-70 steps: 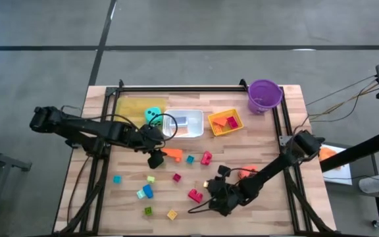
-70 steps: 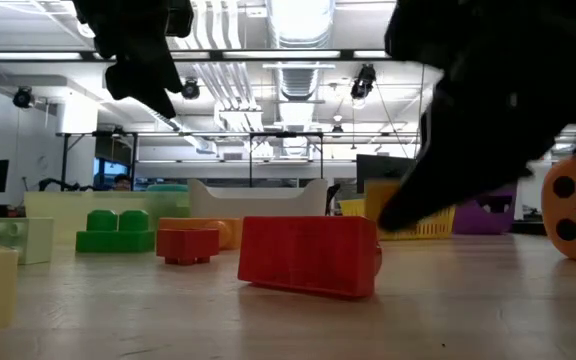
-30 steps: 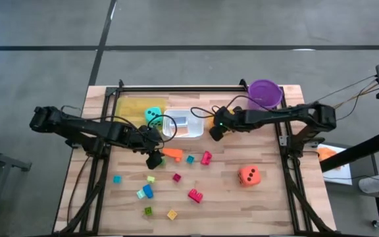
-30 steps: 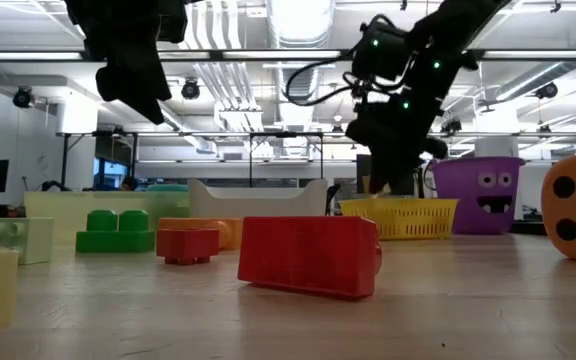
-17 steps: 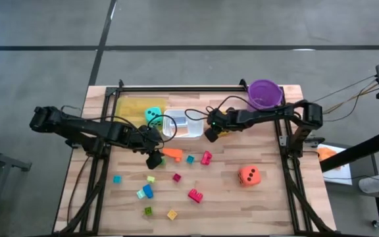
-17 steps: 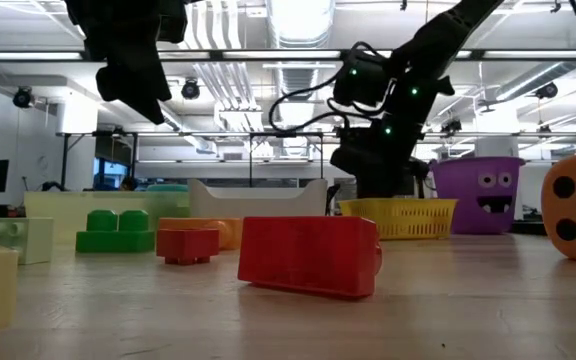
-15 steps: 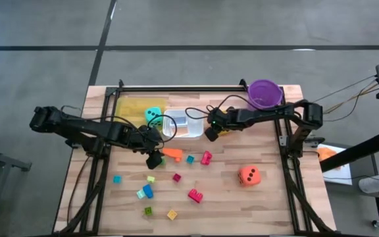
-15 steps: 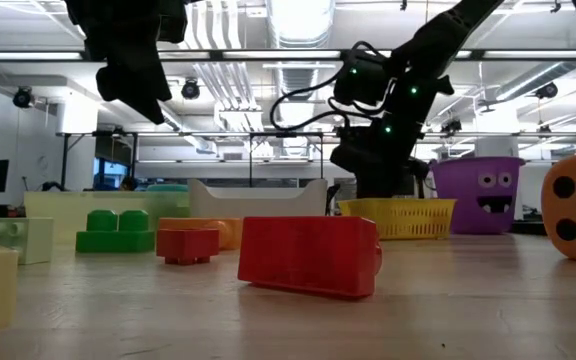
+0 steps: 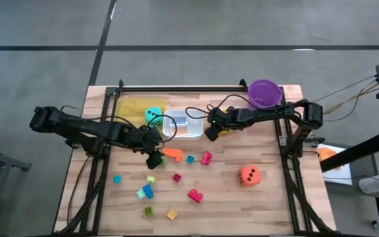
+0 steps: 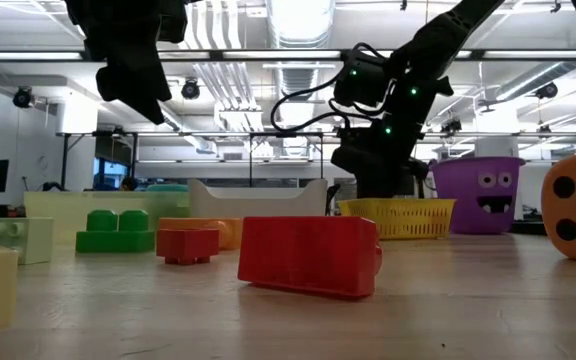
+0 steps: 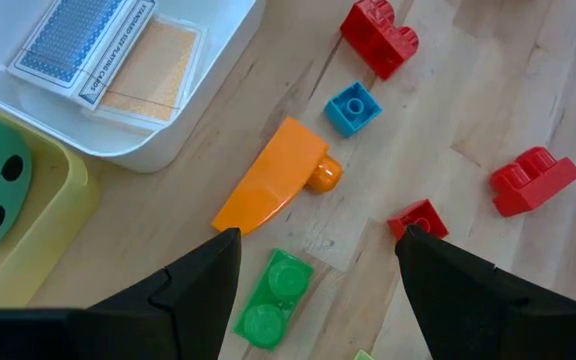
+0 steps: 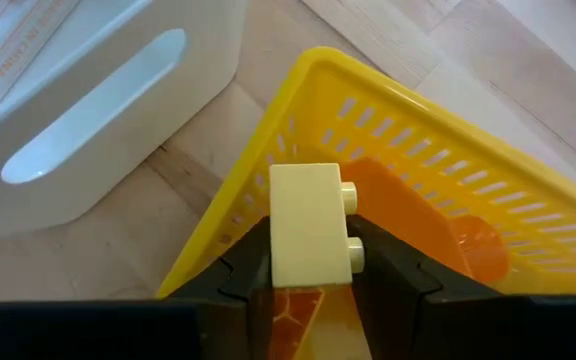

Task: Pick & Place Toys
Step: Put the light yellow game piece into the yellow bin, then put the orange dice into the yellow transparent bin

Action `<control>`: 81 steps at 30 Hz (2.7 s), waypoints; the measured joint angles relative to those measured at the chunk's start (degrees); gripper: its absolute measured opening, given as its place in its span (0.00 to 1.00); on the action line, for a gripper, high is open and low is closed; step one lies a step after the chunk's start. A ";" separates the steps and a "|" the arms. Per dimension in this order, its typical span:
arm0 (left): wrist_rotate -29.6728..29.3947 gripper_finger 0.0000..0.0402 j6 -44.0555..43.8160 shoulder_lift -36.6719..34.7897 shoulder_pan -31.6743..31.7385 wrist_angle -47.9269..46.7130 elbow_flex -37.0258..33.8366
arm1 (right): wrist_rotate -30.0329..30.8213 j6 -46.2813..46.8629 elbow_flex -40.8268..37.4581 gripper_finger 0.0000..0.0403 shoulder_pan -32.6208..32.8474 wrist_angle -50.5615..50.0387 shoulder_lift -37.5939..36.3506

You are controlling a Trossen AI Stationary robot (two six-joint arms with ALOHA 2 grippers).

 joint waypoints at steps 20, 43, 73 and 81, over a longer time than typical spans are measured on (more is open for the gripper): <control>0.02 0.66 -0.02 0.00 0.00 -0.32 0.00 | -0.26 -2.19 1.22 0.33 0.14 -0.68 -3.20; -4.19 0.66 -3.01 0.00 0.01 0.56 -0.04 | -7.48 -2.50 4.31 0.78 4.99 -14.80 -9.94; -4.46 0.66 -4.70 -0.01 0.02 4.53 -0.04 | -0.87 26.96 15.88 0.78 59.03 -47.48 -10.05; -4.00 0.66 -4.70 0.00 0.02 4.52 -0.04 | 0.69 31.51 19.25 0.78 62.47 -53.13 -0.90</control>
